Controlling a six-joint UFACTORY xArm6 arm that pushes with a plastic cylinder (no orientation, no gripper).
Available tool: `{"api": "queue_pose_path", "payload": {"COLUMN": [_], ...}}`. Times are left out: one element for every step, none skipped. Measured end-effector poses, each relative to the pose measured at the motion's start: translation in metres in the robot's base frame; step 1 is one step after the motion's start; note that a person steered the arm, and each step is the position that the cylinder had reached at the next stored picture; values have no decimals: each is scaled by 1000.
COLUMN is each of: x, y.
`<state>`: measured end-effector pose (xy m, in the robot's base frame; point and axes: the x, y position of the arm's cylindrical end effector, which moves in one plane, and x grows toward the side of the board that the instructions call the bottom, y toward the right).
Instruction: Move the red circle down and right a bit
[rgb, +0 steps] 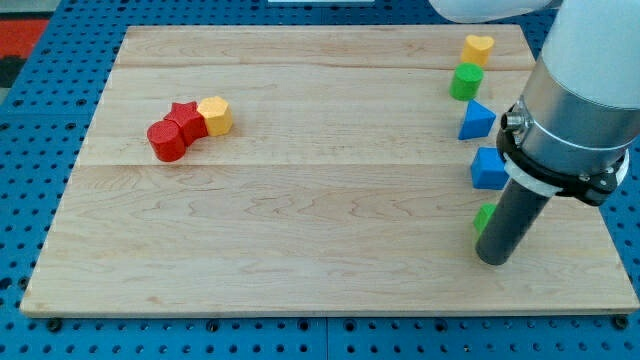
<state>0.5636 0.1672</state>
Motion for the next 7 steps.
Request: {"api": "queue_pose_path", "payload": {"x": [0,28,47,47,47,47,47], "y": [0,4,-92,-214,-318,-334,-340]}}
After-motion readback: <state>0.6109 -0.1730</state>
